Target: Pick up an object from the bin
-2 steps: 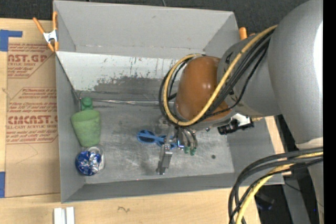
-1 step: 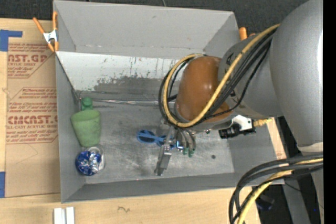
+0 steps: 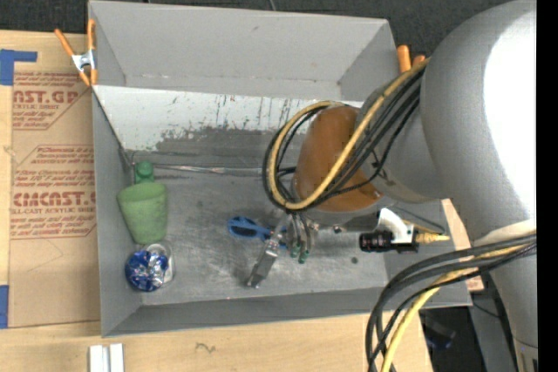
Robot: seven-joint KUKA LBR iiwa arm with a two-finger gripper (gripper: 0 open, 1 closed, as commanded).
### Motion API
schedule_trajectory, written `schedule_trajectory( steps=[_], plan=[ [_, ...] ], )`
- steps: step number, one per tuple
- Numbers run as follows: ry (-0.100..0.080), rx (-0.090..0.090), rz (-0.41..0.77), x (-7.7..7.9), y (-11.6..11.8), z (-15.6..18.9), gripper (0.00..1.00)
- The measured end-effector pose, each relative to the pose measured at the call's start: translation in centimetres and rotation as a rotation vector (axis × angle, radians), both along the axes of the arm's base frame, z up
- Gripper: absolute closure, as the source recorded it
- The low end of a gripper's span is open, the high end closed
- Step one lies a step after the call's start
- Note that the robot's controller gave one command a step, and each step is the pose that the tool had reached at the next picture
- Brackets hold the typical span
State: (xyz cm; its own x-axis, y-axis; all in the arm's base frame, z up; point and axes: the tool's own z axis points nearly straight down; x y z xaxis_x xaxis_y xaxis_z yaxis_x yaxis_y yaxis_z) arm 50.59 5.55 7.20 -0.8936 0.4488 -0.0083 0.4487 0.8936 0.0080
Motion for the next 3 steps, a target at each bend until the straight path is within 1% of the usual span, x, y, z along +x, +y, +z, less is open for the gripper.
schedule_trajectory(
  steps=[1,2,3],
  plan=[
    [0.005,-0.002,0.002,0.2,0.1,0.1,0.0],
    [0.008,-0.003,0.0,0.1,0.0,0.1,1.0],
    [0.007,-0.002,0.001,0.2,0.1,5.2,1.0]
  ],
)
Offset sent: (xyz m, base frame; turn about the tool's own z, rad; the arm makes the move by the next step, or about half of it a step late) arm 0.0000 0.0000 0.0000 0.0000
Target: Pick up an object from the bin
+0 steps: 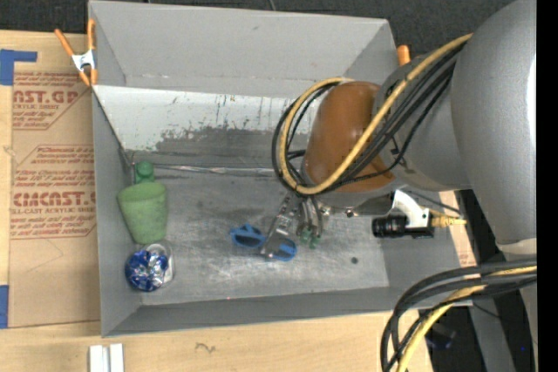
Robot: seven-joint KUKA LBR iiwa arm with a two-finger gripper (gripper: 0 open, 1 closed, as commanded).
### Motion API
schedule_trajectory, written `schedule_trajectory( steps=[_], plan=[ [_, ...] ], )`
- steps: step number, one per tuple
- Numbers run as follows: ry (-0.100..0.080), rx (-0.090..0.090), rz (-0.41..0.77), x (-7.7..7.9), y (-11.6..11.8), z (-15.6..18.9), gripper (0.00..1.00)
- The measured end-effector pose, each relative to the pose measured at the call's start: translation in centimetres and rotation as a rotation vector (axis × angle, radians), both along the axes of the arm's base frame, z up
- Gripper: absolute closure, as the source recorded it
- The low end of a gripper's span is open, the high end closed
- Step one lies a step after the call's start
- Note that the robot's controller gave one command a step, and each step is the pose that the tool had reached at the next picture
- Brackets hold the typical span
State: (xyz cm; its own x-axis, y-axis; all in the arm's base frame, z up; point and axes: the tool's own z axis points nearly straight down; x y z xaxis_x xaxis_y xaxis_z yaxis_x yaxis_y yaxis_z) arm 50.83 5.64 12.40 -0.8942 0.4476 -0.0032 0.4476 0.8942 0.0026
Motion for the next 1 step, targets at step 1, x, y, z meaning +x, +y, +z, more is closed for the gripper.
schedule_trajectory(
  steps=[1],
  plan=[
    [0.003,0.0,0.001,0.02,0.03,0.81,1.0]
  ],
)
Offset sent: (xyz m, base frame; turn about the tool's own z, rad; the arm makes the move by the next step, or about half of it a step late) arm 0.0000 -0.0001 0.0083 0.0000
